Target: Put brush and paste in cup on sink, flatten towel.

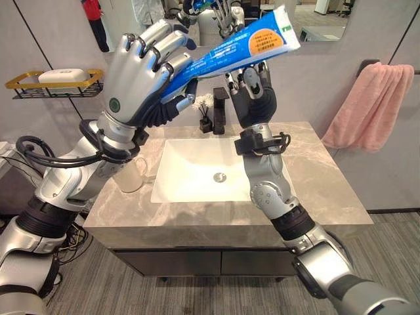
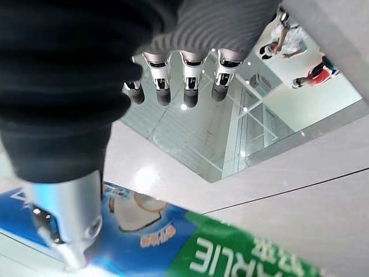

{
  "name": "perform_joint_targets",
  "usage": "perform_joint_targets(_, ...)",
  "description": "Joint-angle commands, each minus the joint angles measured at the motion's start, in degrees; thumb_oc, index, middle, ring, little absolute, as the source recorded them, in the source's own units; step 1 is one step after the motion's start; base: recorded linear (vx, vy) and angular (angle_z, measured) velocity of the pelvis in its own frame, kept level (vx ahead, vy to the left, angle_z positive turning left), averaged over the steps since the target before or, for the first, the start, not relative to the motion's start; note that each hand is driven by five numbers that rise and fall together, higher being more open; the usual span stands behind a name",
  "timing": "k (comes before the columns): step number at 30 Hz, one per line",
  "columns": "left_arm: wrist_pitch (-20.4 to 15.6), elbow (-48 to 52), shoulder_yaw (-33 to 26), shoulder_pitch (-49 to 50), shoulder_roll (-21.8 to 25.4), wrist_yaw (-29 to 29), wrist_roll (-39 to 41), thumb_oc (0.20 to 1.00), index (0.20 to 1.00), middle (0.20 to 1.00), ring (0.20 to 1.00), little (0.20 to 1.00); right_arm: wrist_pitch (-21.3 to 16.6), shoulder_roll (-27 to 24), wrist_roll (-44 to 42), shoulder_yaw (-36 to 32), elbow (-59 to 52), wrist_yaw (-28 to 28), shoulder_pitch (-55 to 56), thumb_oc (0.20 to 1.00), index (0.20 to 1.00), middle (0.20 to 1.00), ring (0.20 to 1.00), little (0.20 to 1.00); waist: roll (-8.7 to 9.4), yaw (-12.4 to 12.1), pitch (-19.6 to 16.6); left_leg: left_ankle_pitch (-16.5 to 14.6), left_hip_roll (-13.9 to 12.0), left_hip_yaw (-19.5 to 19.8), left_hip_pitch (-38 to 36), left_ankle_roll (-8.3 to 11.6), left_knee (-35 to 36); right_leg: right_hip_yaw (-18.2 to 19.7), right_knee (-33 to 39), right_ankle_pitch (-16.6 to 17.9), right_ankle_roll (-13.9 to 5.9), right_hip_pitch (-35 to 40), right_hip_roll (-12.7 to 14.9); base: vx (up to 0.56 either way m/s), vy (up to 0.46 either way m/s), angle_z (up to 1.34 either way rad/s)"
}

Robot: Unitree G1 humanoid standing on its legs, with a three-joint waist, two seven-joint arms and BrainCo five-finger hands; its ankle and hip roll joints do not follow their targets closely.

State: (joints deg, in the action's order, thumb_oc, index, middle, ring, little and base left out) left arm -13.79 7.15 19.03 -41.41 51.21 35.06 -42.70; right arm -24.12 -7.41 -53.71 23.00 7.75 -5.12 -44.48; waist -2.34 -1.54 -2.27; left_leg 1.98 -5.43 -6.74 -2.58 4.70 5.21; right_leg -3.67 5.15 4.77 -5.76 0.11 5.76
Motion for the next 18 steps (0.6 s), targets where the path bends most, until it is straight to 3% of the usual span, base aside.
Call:
perform_joint_targets(1, 0.78, -2.99, 1.01, -6.25, 1.41, 2.1, 3.45, 0.2, 0.2, 0.2, 0.2, 0.2, -4.04, 2.02, 0.84, -2.08, -1.55, -0.87, -7.85, 1.0, 1.0, 1.0, 1.0, 1.0, 4.07, -0.65, -1.85, 0.22, -1.3, 1.01, 1.28, 0.96, -0.21, -2.38, -0.15, 0.32, -2.95, 1.65, 5.48, 0.0, 0.0, 0.0)
perform_joint_targets(8, 0.23, -3.55, 1.29, -4.61, -0.14, 1.41, 4.59, 0.2, 0.2, 0.2, 0.2, 0.2, -5.38, 3.93, 1.68, -3.14, -2.39, -2.2, -8.37, 1.0, 1.0, 1.0, 1.0, 1.0, 4.0, -0.95, -2.1, 0.05, -1.33, 0.9, 1.01, 0.78, -0.21, -2.27, -0.15, 0.16, -2.85, 1.73, 5.43, 0.0, 0.0, 0.0)
perform_joint_targets(18, 1.01, -3.29, -2.55, -2.02, -5.86, 1.6, 7.73, 0.2, 0.2, 0.2, 0.2, 0.2, -2.86, 2.1, 1.77, -0.05, -5.43, 0.95, -4.37, 1.0, 1.0, 1.0, 1.0, 1.0, 4.21, -0.24, -2.04, 0.12, -1.56, 0.87, 0.77, 0.9, -0.21, -2.27, -0.15, 0.0, -2.55, 1.86, 5.14, 0.0, 0.0, 0.0)
